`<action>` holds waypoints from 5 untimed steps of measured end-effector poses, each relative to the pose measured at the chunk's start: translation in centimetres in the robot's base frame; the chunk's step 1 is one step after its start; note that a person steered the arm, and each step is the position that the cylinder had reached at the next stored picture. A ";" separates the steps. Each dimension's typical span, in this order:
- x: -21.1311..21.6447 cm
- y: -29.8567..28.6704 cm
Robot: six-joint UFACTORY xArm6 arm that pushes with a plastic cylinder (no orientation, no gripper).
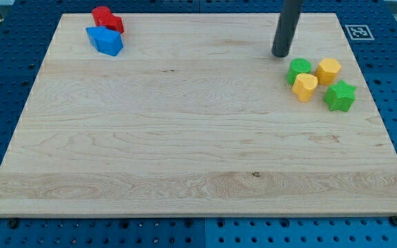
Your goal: Move the yellow hexagon to the right of the yellow heart
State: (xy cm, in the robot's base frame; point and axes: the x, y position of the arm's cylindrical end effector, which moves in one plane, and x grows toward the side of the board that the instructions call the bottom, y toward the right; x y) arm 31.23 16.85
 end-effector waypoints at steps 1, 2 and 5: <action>0.1 4.3; 2.5 7.1; 9.2 8.8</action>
State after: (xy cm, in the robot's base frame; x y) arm 40.38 25.70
